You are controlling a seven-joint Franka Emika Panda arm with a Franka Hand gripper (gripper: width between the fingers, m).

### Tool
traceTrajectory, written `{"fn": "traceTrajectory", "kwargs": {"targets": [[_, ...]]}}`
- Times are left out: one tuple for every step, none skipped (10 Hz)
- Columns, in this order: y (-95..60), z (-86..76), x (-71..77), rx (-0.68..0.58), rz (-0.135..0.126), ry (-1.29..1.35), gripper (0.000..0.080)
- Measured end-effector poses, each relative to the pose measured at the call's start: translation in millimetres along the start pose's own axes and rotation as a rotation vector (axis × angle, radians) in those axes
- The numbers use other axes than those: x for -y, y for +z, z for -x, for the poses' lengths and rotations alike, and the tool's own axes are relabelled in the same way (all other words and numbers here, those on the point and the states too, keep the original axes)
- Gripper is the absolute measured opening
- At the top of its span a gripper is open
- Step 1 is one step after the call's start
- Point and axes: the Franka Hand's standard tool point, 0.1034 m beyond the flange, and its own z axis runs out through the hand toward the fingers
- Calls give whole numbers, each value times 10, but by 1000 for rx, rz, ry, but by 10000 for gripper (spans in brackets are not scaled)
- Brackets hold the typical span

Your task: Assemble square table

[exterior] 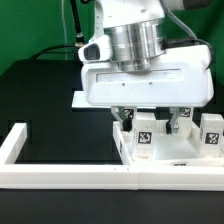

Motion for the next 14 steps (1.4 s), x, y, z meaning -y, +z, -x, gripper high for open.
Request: {"fn": "traceTrajectory", "kwargs": {"targets": [[-24, -39, 6, -10, 20, -152, 648], [-15, -29, 17, -10, 17, -146, 648], [-14, -29, 16, -10, 17, -137, 522], [-14, -29, 16, -10, 17, -139, 522], [-13, -28, 19, -10, 15, -120, 381], [-14, -36, -22, -12, 19, -18, 297], [-12, -35, -24, -12, 19, 22, 297], [-14, -36, -24, -13, 16, 141, 296], [-19, -38, -21, -18, 20, 302, 296], [-14, -32, -15, -23, 22, 461, 296], [11, -11, -12, -24, -2, 704, 295], [29, 11, 29, -19, -27, 900, 295], [30, -8, 9, -24, -64, 1037, 294], [30, -11, -9, -34, -91, 1096, 294]]}}
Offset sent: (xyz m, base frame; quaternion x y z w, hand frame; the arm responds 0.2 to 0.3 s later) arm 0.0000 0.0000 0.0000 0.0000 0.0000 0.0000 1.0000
